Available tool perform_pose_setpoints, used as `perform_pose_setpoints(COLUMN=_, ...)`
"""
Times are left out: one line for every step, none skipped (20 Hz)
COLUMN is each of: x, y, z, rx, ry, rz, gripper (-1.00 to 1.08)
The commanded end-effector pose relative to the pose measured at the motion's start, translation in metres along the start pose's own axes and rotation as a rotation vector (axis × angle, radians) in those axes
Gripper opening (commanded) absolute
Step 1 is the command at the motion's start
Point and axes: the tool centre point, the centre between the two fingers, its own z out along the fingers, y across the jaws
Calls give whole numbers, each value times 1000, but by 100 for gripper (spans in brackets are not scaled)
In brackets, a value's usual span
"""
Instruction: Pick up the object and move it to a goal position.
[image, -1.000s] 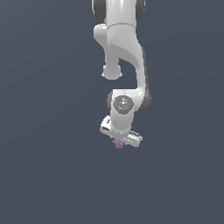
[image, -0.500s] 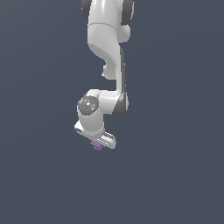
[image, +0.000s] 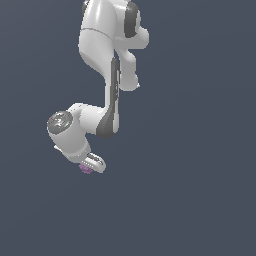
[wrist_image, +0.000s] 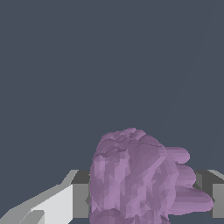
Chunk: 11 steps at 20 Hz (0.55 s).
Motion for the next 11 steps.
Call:
perform_pose_setpoints(x=9, y=13, z=-1, rx=1, ry=0, rz=-3, gripper=-100)
perform_pose_setpoints(x=12, y=17, z=-2, rx=1, ry=0, rz=-3, gripper=-100)
perform_pose_setpoints(x=15, y=20, z=-2, rx=1, ry=0, rz=-3, gripper=-100)
perform_pose_setpoints(x=17, y=23, z=-2, rx=1, ry=0, rz=-3, gripper=-100)
perform_pose_setpoints(x=19, y=25, z=-2, rx=1, ry=0, rz=-3, gripper=-100)
perform_pose_setpoints(x=20, y=27, z=-2, rx=1, ry=0, rz=-3, gripper=-100)
perform_pose_setpoints(x=21, y=29, z=-2, rx=1, ry=0, rz=-3, gripper=-100)
perform_pose_setpoints(x=22, y=30, z=-3, rx=1, ry=0, rz=-3, gripper=-100)
perform_pose_setpoints(x=23, y=30, z=-3, rx=1, ry=0, rz=-3, gripper=-100)
perform_pose_setpoints(x=23, y=31, z=-3, rx=1, ry=0, rz=-3, gripper=-100)
perform_pose_setpoints(x=23, y=31, z=-3, rx=1, ry=0, rz=-3, gripper=-100)
